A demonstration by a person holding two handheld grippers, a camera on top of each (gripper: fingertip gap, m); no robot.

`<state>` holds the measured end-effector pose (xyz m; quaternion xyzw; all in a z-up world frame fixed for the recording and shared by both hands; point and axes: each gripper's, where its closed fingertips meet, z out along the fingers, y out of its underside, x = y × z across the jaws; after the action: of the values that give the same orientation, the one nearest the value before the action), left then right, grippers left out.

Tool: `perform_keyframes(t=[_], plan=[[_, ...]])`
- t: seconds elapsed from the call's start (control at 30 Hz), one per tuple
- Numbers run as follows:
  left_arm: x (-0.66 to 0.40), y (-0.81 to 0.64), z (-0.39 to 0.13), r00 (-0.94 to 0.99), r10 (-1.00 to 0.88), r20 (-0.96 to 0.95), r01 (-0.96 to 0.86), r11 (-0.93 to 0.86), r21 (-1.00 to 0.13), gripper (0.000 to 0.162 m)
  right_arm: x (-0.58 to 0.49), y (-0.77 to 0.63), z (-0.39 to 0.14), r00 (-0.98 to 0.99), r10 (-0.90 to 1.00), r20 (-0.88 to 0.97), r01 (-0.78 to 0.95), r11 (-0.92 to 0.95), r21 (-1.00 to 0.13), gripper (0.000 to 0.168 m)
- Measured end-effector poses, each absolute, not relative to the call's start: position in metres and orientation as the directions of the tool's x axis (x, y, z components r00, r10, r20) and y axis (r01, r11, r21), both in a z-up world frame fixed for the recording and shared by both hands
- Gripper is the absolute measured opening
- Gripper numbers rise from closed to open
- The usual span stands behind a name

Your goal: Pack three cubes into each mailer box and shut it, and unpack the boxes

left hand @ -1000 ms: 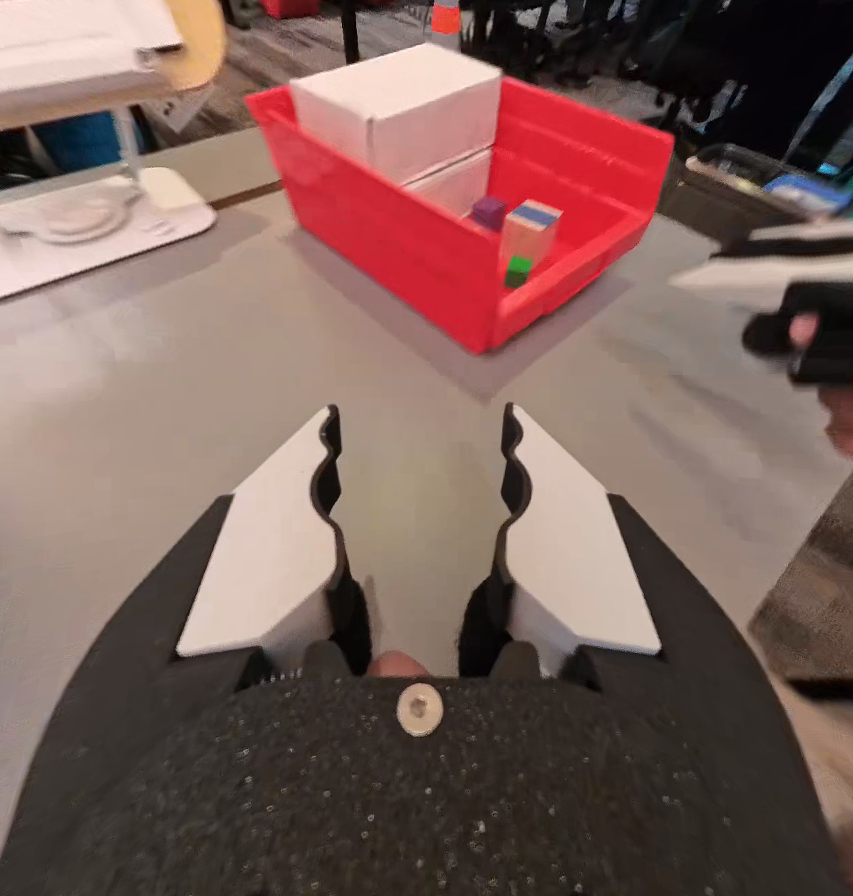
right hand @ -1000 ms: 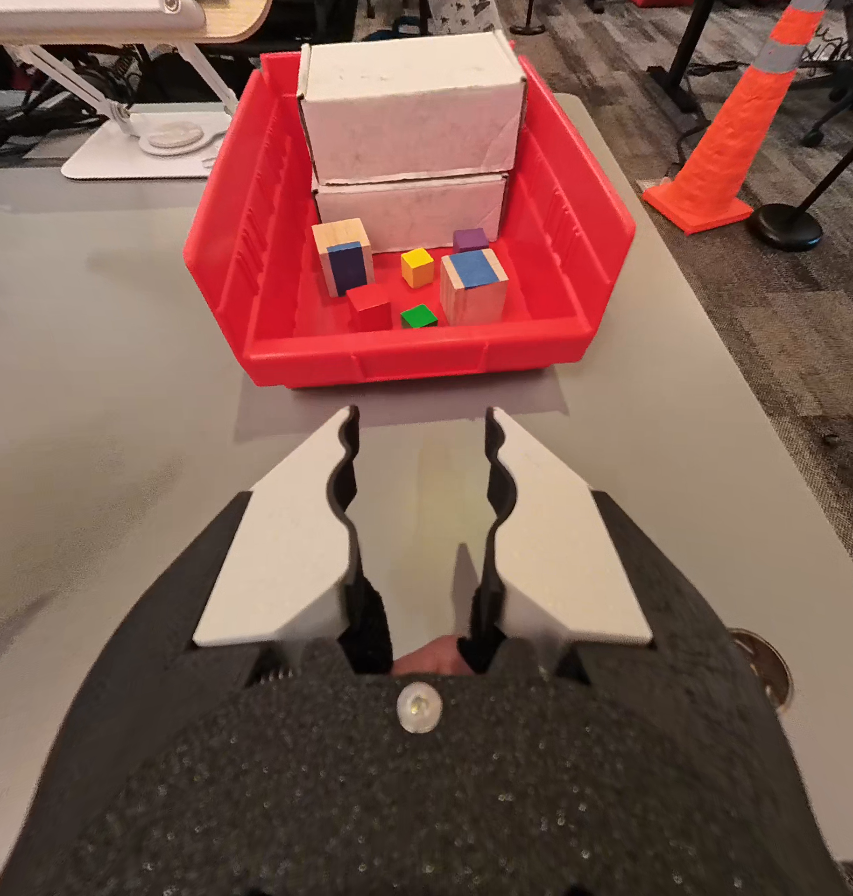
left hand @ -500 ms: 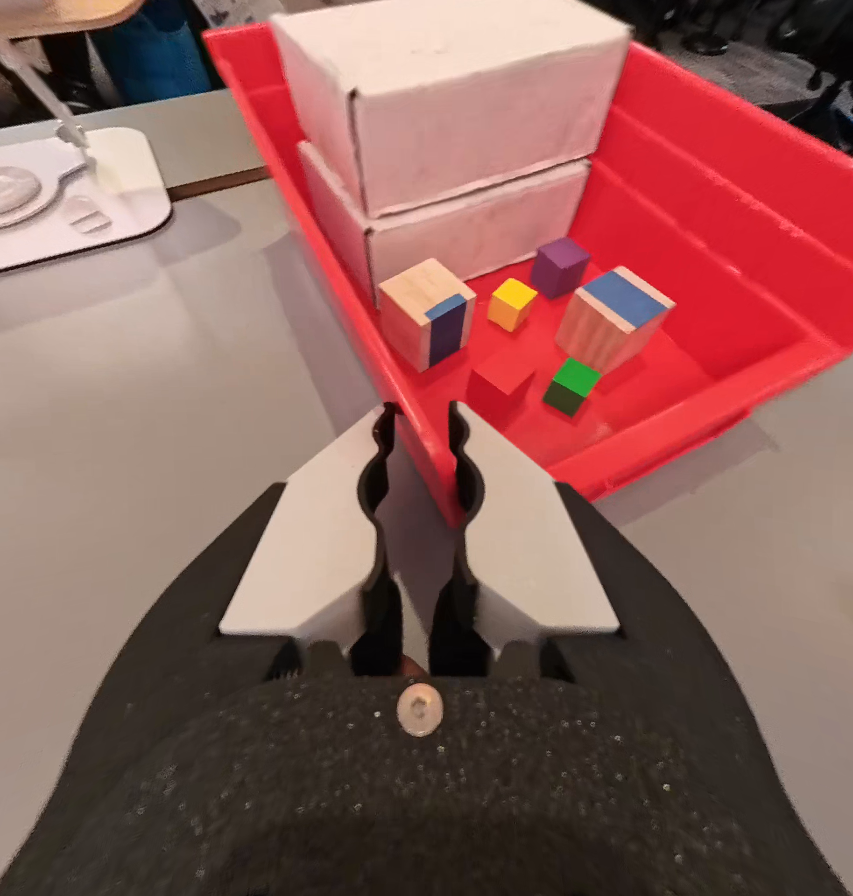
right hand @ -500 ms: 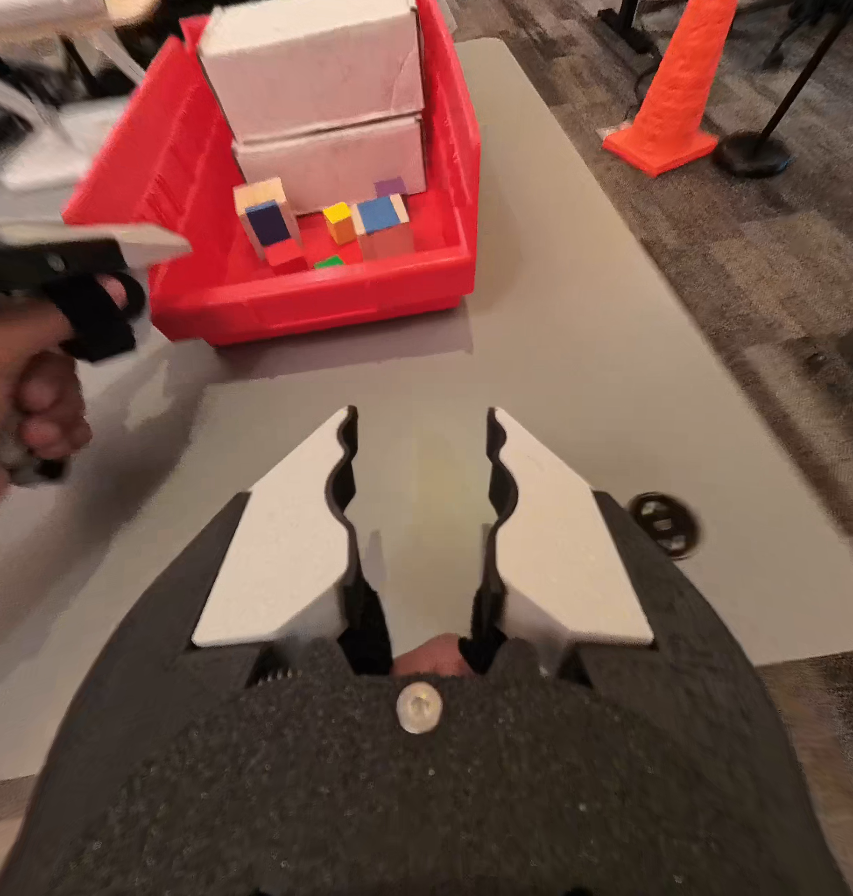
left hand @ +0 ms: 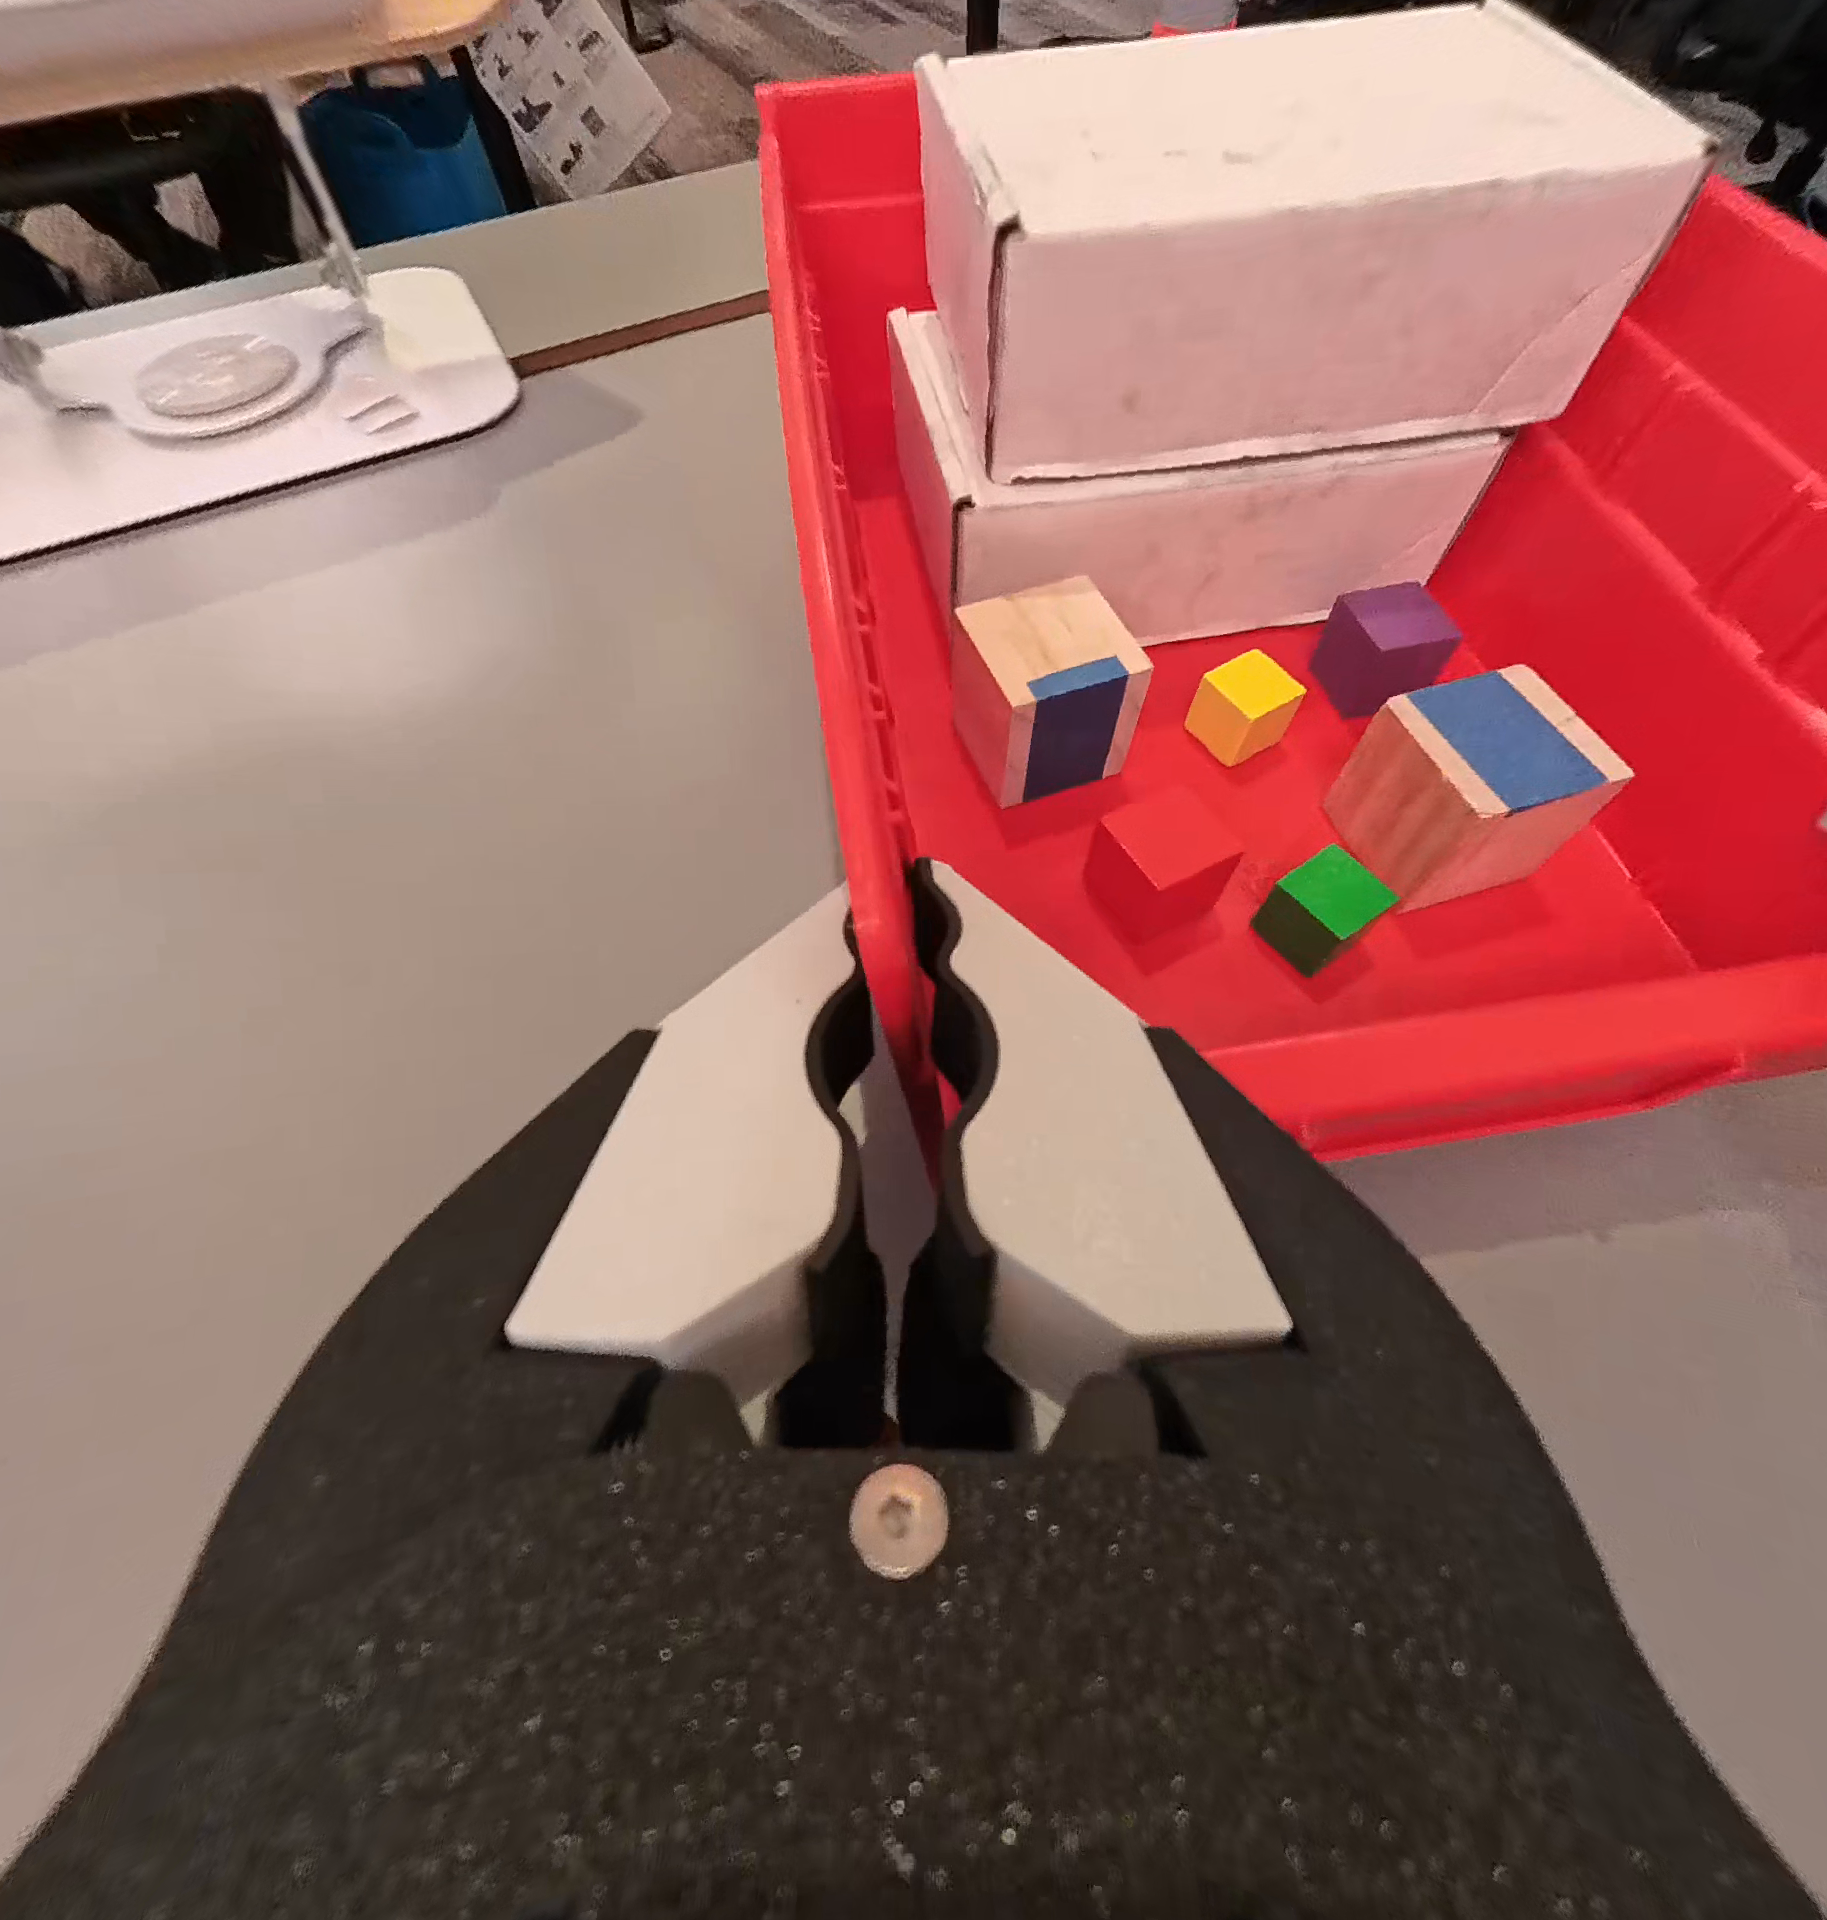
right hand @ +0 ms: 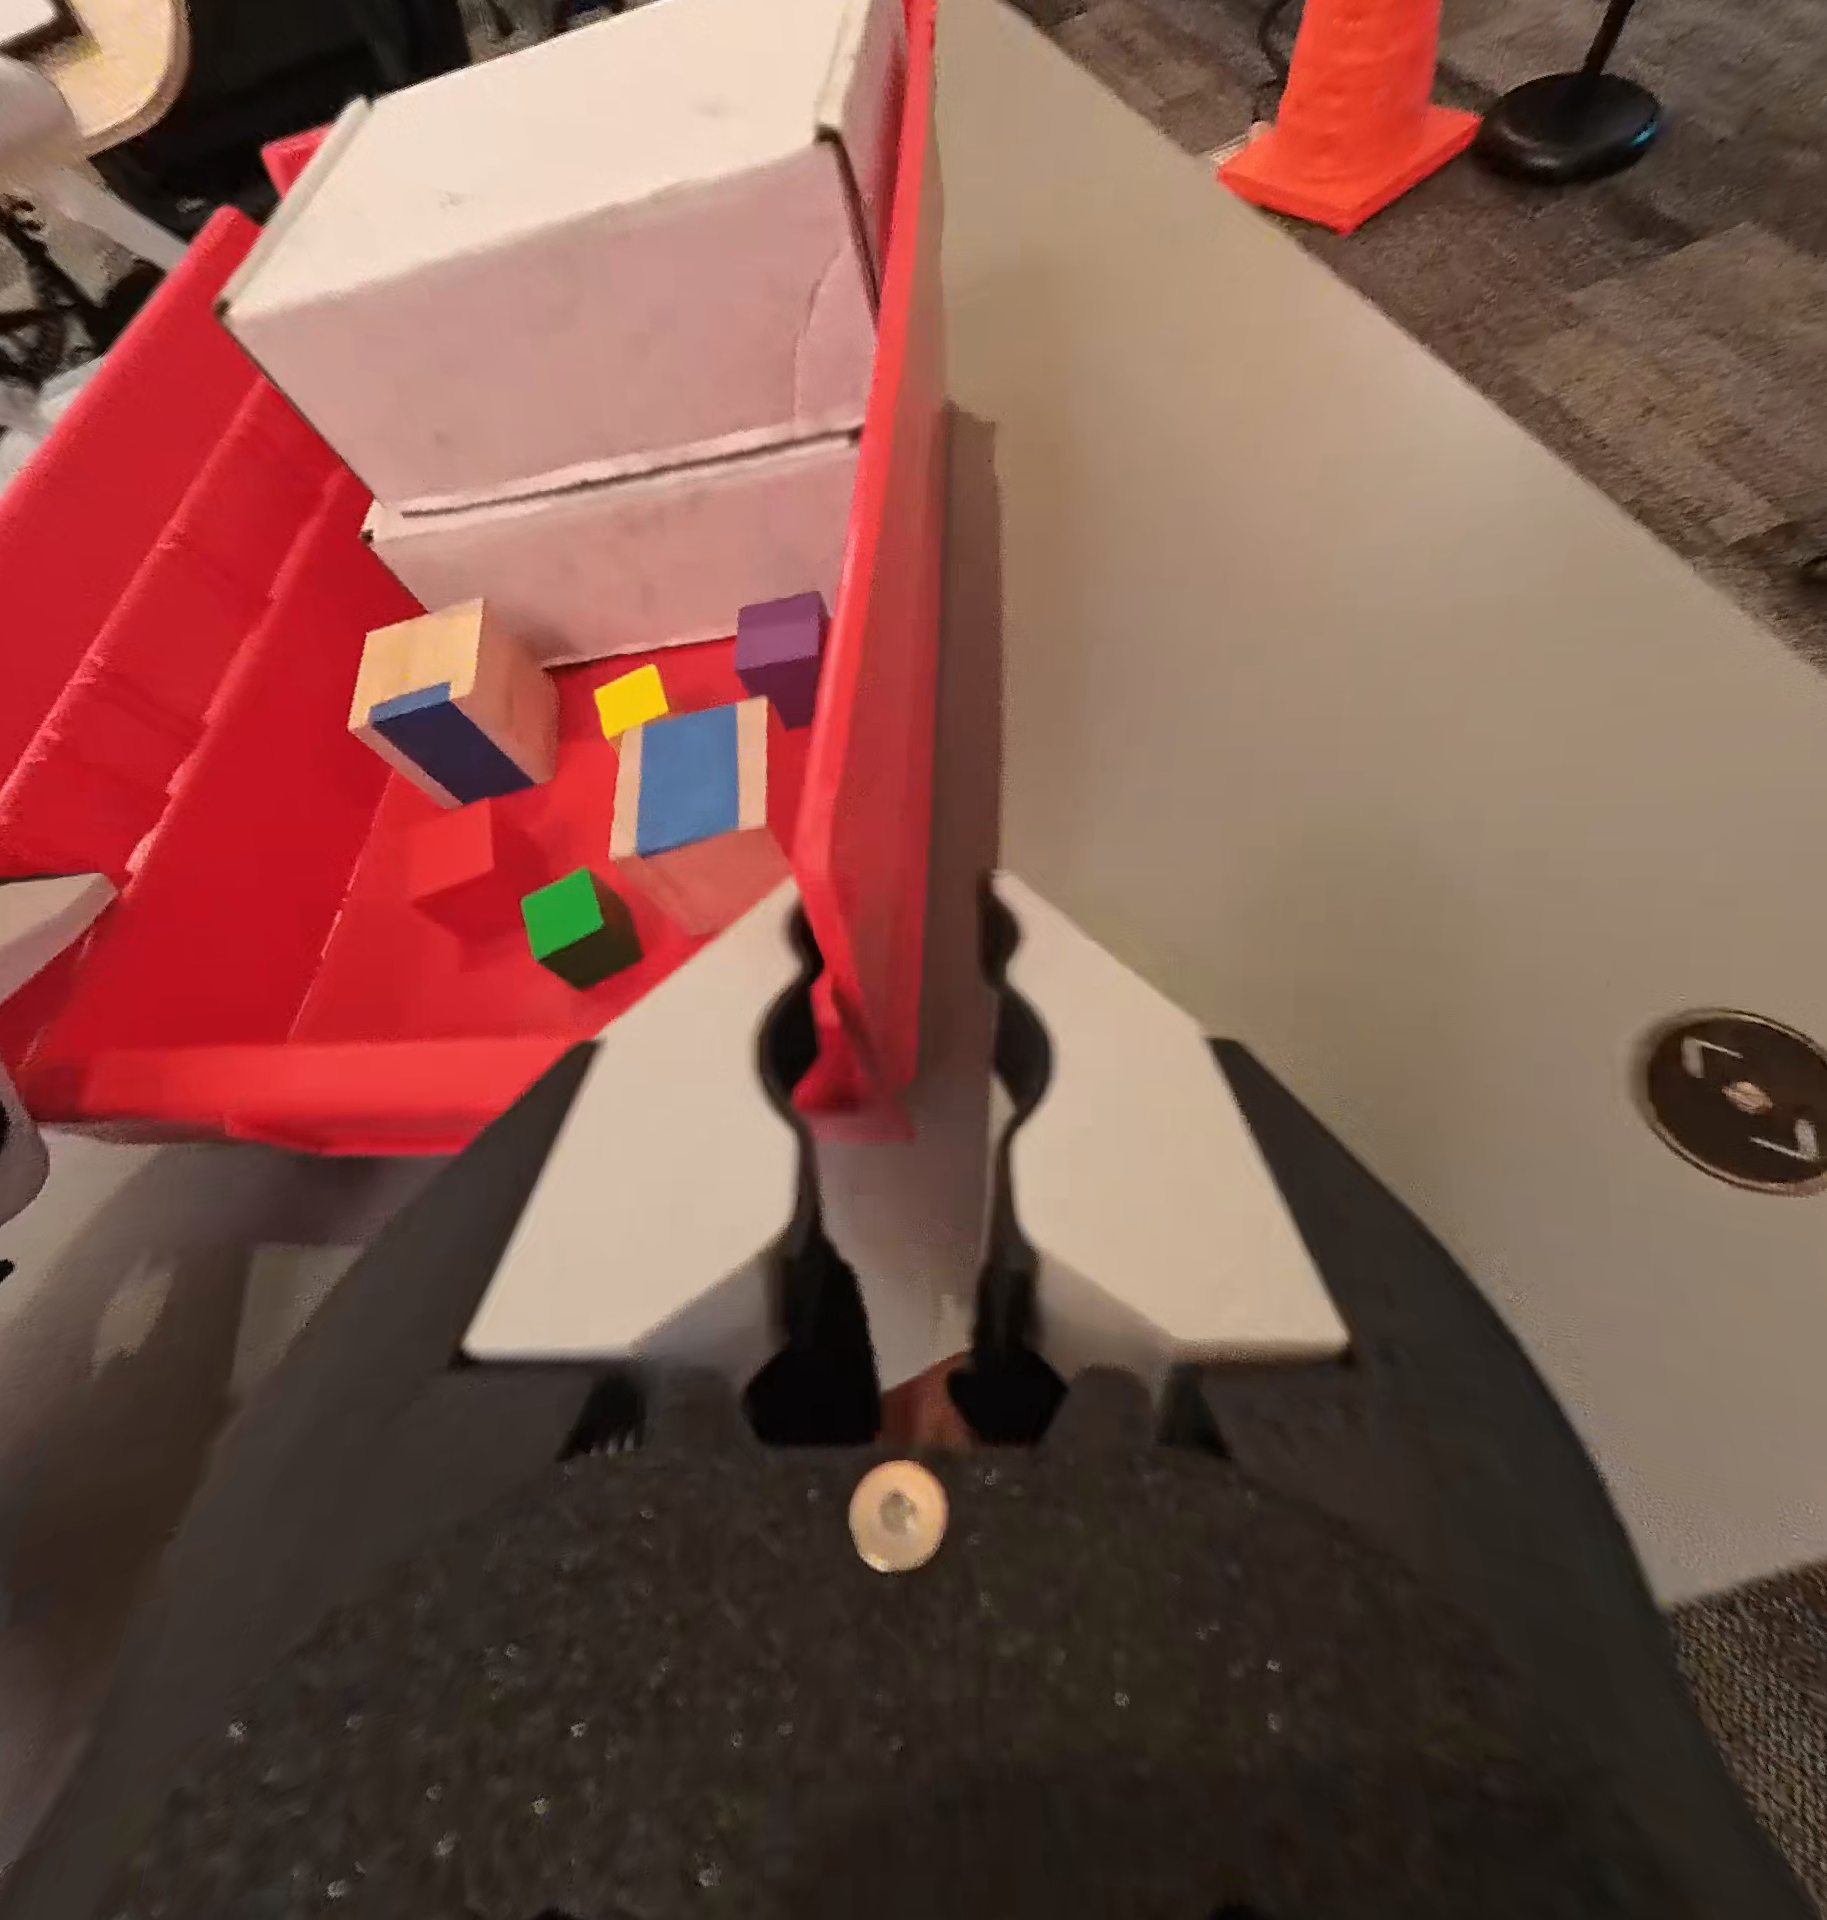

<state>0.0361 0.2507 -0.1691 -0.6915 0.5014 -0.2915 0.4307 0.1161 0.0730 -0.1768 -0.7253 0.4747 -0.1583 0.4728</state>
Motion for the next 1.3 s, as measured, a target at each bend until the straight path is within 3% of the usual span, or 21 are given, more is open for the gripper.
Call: perform_keyframes(t=[0.03,0.1,0.43,0.67,0.77,0.87,1.0,1.1,1.2,1.3], plan=[[0.029,0.253,-0.169,0.329,-0.944,-0.025,-0.436,-0.128,-0.891,0.001,0.112,0.082,-0.177,0.533,-0.817,-0.218,-0.535,-0.126,-0.835,0.011],[0.013,0.259,-0.167,0.359,-0.932,-0.038,-0.415,-0.123,-0.902,0.001,0.107,0.094,-0.178,0.548,-0.821,-0.157,-0.522,-0.189,-0.832,0.004],[-0.092,0.367,-0.161,0.610,-0.791,-0.036,-0.345,-0.224,-0.912,0.000,0.042,0.235,-0.171,0.777,-0.628,-0.032,-0.337,-0.372,-0.865,0.004],[-0.132,0.427,-0.165,0.669,-0.743,-0.008,-0.325,-0.283,-0.903,0.001,0.011,0.301,-0.175,0.838,-0.545,-0.010,-0.282,-0.418,-0.864,0.005],[-0.132,0.427,-0.164,0.633,-0.774,0.018,-0.335,-0.295,-0.895,0.008,0.014,0.305,-0.175,0.827,-0.560,-0.048,-0.313,-0.389,-0.866,0.005],[-0.130,0.409,-0.142,0.518,-0.855,0.028,-0.314,-0.220,-0.924,0.037,0.012,0.309,-0.172,0.849,-0.518,-0.101,-0.329,-0.371,-0.868,0.017],[-0.178,0.416,-0.056,0.499,-0.867,0.014,-0.038,-0.038,-0.999,0.029,0.011,0.306,-0.160,0.877,-0.463,-0.126,-0.309,-0.346,-0.886,0.032],[-0.249,0.469,-0.025,0.635,-0.769,0.070,0.041,-0.057,-0.998,0.030,0.013,0.296,-0.149,0.892,-0.441,-0.098,-0.261,-0.326,-0.908,0.036],[-0.314,0.531,-0.062,0.727,-0.678,0.109,-0.077,-0.238,-0.968,0.061,0.013,0.283,-0.135,0.896,-0.440,-0.068,-0.211,-0.285,-0.935,0.036],[-0.369,0.575,-0.119,0.800,-0.596,0.072,-0.198,-0.376,-0.905,0.073,0.012,0.271,-0.122,0.894,-0.447,-0.020,-0.152,-0.261,-0.953,0.036]])
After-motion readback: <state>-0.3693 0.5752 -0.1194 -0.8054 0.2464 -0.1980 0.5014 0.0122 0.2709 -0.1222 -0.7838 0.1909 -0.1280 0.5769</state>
